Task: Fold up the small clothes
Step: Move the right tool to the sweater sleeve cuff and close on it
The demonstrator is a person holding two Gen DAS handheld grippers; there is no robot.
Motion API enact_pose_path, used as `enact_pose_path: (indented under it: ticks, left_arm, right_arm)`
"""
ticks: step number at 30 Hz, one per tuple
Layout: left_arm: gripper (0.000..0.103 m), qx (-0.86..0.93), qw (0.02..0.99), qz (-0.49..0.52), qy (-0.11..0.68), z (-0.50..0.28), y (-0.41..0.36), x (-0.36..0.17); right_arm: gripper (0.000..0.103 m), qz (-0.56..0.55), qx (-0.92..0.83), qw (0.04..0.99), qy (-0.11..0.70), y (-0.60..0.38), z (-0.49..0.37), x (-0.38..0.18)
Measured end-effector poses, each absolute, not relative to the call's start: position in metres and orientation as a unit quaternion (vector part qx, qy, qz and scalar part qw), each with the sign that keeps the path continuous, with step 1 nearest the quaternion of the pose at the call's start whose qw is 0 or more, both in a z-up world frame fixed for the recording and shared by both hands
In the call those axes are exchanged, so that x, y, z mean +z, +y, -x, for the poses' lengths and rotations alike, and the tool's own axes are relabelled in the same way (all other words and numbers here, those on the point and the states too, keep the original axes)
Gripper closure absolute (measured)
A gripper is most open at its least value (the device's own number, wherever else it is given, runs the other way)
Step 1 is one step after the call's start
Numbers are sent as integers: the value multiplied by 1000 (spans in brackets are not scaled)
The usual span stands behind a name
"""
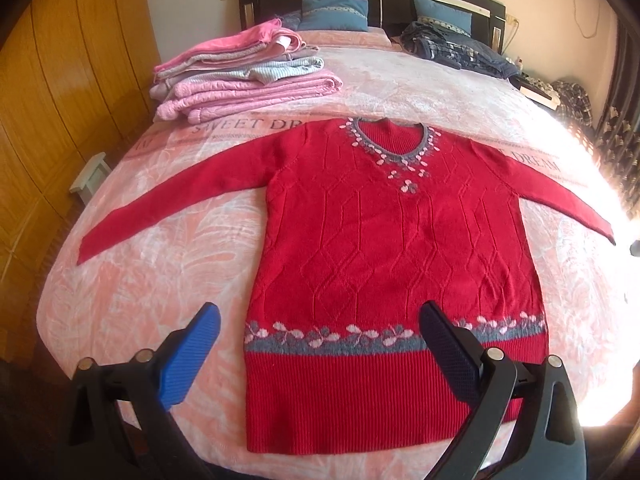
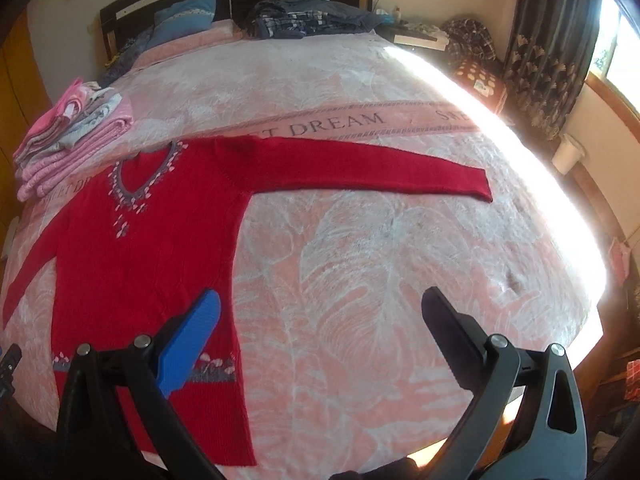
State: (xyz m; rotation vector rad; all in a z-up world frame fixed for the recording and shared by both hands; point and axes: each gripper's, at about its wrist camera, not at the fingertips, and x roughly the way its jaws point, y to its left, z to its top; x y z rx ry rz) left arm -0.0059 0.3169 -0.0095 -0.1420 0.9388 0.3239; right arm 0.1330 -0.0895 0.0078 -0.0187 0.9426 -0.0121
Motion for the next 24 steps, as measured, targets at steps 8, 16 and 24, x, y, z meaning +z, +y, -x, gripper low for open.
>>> enact_pose_path:
  ticks: [8,16,24]
  left_arm:
    - [4,168,870,82,457,-91,334,-21]
    - [4,154,864,125,462,-170,347,-59]
    - [4,173,870,106,450,-215,345,-91]
  right_arm:
    - [4,-98,-71,850,513,-233,-295,-44]
    - [4,-175,-91,807,556,-345,-362,-107]
    - [20,-243,-85,782,568,-400,-376,-165]
